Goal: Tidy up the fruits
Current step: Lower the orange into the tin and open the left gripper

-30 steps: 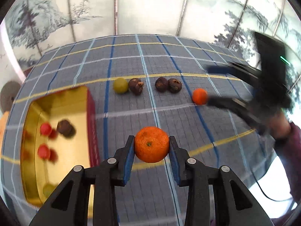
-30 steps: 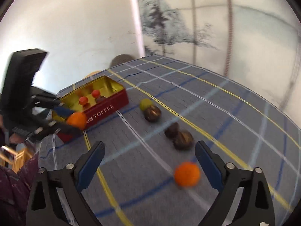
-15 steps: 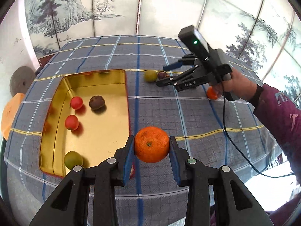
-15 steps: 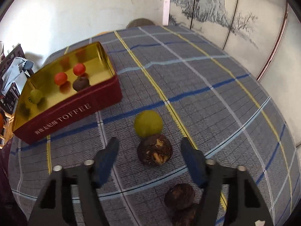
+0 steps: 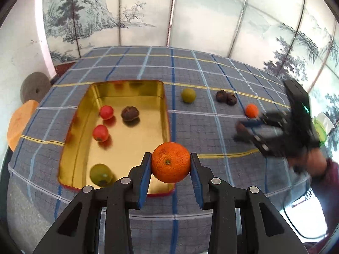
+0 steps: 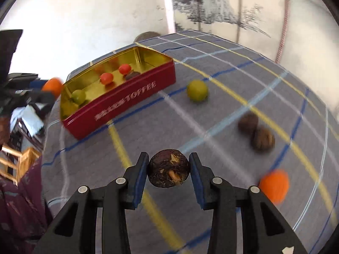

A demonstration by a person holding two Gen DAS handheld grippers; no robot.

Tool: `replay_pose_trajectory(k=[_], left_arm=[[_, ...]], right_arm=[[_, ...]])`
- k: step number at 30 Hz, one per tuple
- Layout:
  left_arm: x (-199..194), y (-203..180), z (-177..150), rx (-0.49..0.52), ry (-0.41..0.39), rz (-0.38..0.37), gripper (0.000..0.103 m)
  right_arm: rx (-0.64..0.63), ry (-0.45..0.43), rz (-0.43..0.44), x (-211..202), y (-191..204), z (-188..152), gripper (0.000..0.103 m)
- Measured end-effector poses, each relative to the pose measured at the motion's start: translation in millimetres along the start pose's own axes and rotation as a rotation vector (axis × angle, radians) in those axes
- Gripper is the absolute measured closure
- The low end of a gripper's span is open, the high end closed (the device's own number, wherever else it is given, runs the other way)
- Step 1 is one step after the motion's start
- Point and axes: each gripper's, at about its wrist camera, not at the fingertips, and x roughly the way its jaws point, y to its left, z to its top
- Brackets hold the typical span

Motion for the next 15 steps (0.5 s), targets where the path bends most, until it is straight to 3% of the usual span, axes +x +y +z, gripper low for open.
replay_pose_trajectory(k=[7, 15], left_arm=[[6, 18, -1, -0.011, -0.018, 0.064, 0.066], [20, 31, -2, 0.002, 0.004, 0.092, 0.066]], right_arm=[[0.140, -0.023, -0.009, 4, 0, -18, 0.067], [0.177, -0.045, -0.012, 12, -1, -20, 0.067]])
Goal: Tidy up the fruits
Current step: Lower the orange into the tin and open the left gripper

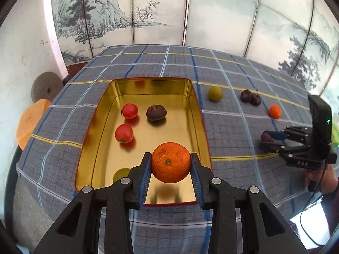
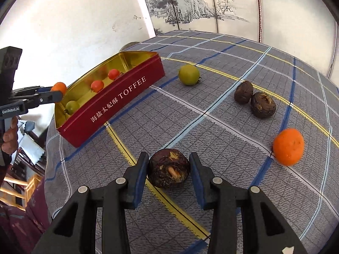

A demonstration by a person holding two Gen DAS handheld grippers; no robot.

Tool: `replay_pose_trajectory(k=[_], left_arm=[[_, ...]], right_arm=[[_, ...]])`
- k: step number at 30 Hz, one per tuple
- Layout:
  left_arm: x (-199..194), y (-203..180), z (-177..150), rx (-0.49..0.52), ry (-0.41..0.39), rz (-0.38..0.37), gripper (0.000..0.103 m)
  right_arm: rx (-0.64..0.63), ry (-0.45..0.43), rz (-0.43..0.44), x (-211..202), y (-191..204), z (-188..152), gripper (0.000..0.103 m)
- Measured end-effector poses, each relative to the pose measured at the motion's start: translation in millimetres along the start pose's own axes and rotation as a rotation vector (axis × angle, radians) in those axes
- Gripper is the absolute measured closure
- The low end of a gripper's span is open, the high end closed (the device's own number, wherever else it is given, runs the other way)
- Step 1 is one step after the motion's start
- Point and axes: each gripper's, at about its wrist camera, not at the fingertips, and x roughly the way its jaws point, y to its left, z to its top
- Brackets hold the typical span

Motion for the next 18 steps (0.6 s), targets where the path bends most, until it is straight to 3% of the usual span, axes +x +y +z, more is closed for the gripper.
replay_pose_trajectory(k=[18], left_arm=[[34, -5, 3, 0.060, 0.022, 0.083, 0.066]], right_arm=[[-0.022, 0.009, -0.017, 8, 8, 0, 0.066]])
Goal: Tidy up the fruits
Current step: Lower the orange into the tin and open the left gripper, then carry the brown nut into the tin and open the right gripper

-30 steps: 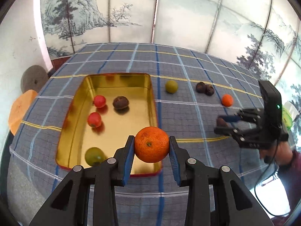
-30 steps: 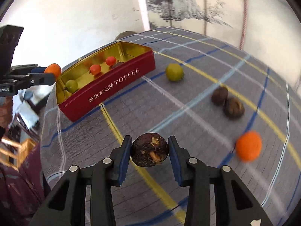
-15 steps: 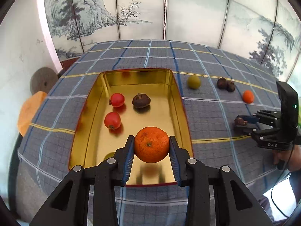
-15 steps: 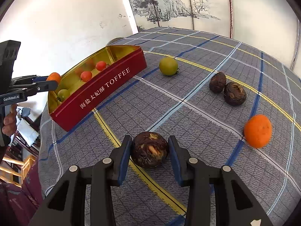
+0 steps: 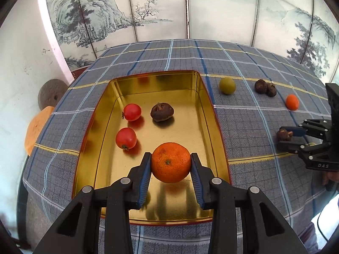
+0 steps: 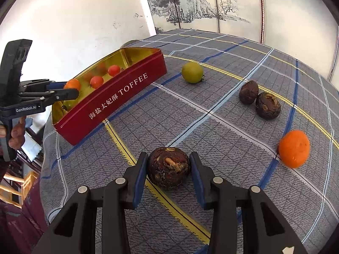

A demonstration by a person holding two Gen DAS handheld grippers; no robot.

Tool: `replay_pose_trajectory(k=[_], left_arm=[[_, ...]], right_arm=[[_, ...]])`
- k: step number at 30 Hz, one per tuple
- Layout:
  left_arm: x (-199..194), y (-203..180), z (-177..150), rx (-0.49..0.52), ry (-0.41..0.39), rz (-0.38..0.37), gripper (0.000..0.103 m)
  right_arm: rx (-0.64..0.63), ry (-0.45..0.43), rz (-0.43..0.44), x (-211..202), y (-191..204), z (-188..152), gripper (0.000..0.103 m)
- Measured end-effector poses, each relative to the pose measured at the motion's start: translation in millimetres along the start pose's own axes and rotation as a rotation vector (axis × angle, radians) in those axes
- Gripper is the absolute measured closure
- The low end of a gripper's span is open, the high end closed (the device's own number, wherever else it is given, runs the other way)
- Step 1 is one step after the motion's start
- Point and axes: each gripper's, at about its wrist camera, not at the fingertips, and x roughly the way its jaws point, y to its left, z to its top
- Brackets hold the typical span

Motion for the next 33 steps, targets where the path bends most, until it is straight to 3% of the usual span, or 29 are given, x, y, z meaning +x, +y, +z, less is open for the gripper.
replay_pose_trajectory(k=[21, 23, 26, 29, 33], left_arm=[[27, 6, 5, 0.006, 0.027, 0.039, 0.064], [26, 7, 7, 0.007, 0.011, 0.051, 0.060], [21, 7, 12, 0.006, -0.021, 0.082, 0.039], [14, 9, 13, -0.002, -0.051, 0.100, 0.033], [4, 12, 9, -0.008, -0.074, 0.137, 0.032]], right_arm=[[0.000, 0.002, -0.008, 0, -1, 0, 0.066], [0.001, 0.003, -0.008, 0, -1, 0, 0.066], [-0.001, 0.003, -0.009, 0, -1, 0, 0.066], [0.001, 0.003, -0.008, 0, -1, 0, 0.066], [-0.004, 0.005, -0.011, 1, -1, -1, 0.065]])
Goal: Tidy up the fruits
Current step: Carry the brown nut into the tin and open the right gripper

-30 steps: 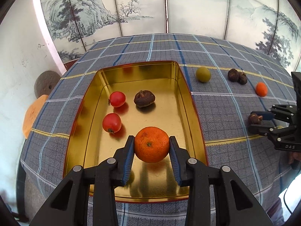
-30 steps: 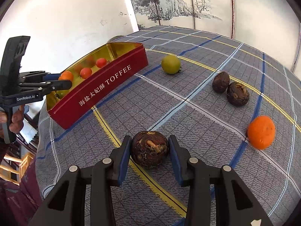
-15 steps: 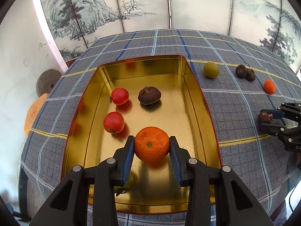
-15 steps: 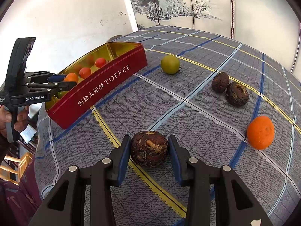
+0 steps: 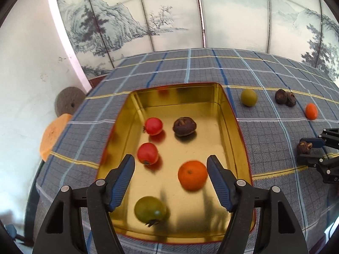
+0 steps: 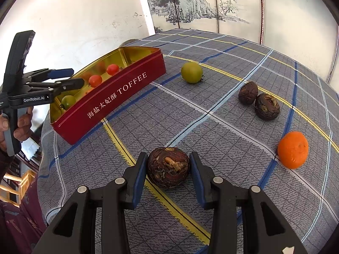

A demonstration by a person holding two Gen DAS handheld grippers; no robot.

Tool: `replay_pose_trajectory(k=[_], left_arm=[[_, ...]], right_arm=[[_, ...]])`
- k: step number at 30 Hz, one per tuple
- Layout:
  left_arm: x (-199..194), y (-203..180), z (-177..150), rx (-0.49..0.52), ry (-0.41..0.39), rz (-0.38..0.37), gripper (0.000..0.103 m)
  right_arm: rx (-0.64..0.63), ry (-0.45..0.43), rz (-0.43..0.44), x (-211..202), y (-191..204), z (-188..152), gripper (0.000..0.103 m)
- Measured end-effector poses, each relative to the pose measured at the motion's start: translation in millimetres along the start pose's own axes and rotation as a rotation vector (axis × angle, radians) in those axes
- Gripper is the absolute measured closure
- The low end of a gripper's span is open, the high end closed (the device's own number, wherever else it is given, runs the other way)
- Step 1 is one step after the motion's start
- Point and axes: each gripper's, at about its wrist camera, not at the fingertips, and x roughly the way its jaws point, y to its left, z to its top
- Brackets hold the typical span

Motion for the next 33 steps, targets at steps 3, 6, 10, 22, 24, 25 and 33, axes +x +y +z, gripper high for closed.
replay_pose_trajectory(k=[3, 6, 10, 22, 24, 25, 33], left_arm=[[-13, 10, -8, -0.034, -0.010, 0.013, 0.032], [-31, 26, -20, -0.087, -0.024, 0.014, 0.032], [-53, 42, -35, -0.127, -0.036, 0.022, 0.032], [-67, 56, -61, -0.192, 0.013, 0.080, 0.032], [-68, 58, -63, -0.205, 0.015, 0.088, 0.031], [-70, 61, -64, -0.217, 0.013, 0.087, 0.031], [-74, 67, -68, -0.219, 0.005, 0.109, 0.025]], right_arm=[[-0.001, 0.007, -0.004, 0, 0, 1, 0.066], [0.009, 0.014, -0.011, -3, 0, 5, 0.066], [0.005, -0.021, 0.017, -16, 9, 19, 0.066], [-0.119, -0.033, 0.212, 29, 90, 123, 0.066], [-0.131, -0.005, 0.200, 48, 100, 133, 0.066], [-0.130, 0.010, 0.198, 57, 102, 136, 0.066], [-0.093, 0.066, 0.161, 102, 113, 156, 0.063]])
